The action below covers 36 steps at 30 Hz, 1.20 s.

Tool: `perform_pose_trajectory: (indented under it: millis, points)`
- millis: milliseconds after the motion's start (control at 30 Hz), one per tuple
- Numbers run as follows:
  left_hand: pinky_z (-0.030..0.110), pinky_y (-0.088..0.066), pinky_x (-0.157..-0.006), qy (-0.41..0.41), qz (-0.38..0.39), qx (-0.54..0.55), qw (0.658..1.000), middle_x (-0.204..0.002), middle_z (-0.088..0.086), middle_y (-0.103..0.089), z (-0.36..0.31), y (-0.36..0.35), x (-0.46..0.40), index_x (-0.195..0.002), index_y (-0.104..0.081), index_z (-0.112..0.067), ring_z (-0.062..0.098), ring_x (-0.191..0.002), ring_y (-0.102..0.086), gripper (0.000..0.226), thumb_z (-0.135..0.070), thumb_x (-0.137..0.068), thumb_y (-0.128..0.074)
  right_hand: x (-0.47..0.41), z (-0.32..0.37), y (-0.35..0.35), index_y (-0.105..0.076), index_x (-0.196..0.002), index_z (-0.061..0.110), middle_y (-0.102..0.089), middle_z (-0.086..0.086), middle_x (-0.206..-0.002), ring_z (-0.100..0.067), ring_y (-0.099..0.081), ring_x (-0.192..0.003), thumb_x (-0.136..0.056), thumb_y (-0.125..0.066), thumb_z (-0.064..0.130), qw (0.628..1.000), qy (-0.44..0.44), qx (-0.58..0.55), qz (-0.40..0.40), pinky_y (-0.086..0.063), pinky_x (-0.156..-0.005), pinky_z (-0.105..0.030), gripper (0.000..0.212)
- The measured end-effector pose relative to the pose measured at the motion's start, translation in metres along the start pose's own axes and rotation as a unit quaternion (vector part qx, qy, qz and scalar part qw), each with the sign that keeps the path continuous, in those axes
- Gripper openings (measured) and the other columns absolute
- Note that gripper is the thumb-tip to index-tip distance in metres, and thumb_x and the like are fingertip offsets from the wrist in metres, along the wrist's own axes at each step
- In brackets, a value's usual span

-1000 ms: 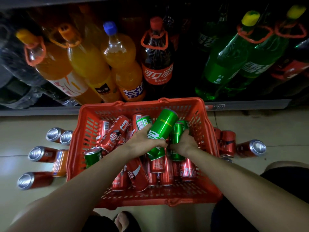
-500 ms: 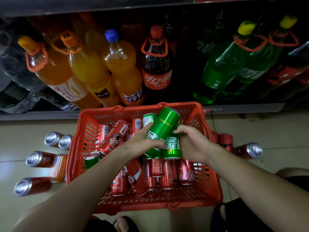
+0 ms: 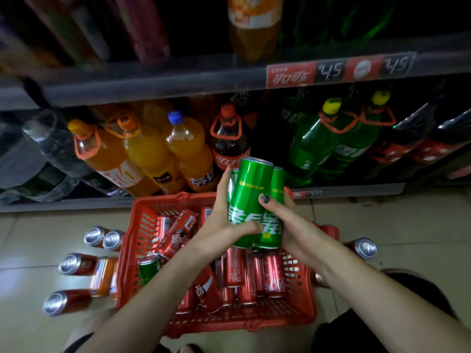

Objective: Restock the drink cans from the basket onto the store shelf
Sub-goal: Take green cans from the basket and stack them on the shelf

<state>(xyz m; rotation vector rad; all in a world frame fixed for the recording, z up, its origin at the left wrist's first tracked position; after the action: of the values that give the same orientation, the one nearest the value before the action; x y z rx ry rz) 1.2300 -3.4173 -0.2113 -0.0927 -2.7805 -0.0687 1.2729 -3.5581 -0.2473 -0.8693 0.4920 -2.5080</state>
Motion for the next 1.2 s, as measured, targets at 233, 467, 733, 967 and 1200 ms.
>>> perform_pose_trajectory:
  millis: [233,467,733,967,1200]
  points:
    - [0.035,-0.059,-0.097,-0.076,0.037,-0.007,0.996,-0.137,-0.017,-0.064,-0.206,-0.026,0.054,-0.162,0.001,-0.051,0.012,-0.122,-0.068,0.123,0.007,-0.085,-0.076,0.125,0.180,-0.067,-0.052,-0.142,0.024,-0.070,-0.008,-0.132,-0.029,-0.069,-0.120,-0.085,-0.078,0.025,0.995,0.098,-0.003,-0.030,-0.057,-0.098,-0.047,0.063]
    - [0.037,-0.053,-0.107,-0.191,0.076,-0.011,0.979,-0.153,-0.015,-0.055,-0.474,-0.059,0.141,-0.164,0.000,-0.044,0.015,-0.137,-0.058,0.121,0.009,-0.083,-0.072,0.287,0.405,-0.160,-0.056,-0.133,0.026,-0.073,-0.003,-0.127,-0.026,-0.070,-0.117,-0.079,-0.075,0.023,0.975,0.212,0.035,-0.062,-0.057,-0.098,-0.044,0.057]
    - [0.036,-0.057,-0.102,-0.336,0.106,-0.054,0.934,-0.151,-0.017,-0.055,-0.767,-0.100,0.232,-0.159,0.001,-0.053,0.014,-0.132,-0.062,0.121,-0.002,-0.085,-0.080,0.475,0.653,-0.254,-0.055,-0.136,0.025,-0.073,-0.001,-0.126,-0.023,-0.072,-0.116,-0.074,-0.081,0.031,0.927,0.357,0.107,-0.047,-0.058,-0.094,-0.041,0.067]
    - [0.040,-0.058,-0.102,-0.461,0.085,-0.096,0.878,-0.147,-0.004,-0.059,-0.963,-0.136,0.264,-0.163,0.002,-0.040,0.015,-0.126,-0.066,0.116,-0.006,-0.085,-0.076,0.571,0.824,-0.301,-0.055,-0.134,0.013,-0.075,-0.008,-0.122,-0.029,-0.074,-0.109,-0.069,-0.084,0.033,0.867,0.479,0.131,-0.044,-0.061,-0.082,-0.042,0.074]
    - [0.047,-0.056,-0.105,-0.525,0.030,-0.145,0.838,-0.154,0.010,-0.045,-1.080,-0.145,0.248,-0.163,-0.003,-0.040,0.018,-0.132,-0.061,0.114,-0.029,-0.080,-0.080,0.590,0.939,-0.315,-0.051,-0.136,0.014,-0.076,-0.009,-0.119,-0.027,-0.076,-0.104,-0.073,-0.088,0.030,0.836,0.520,0.165,-0.057,-0.062,-0.084,-0.044,0.075]
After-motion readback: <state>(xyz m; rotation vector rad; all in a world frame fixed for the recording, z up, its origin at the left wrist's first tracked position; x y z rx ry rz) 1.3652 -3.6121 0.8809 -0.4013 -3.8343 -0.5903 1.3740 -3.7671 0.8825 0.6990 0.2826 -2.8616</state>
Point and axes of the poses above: each hand's wrist, its own x-axis away from the middle knuckle, its own y-axis out of the back of the hand, z = x × y, the point moved 5 cm from there along -x, towards the middle knuckle
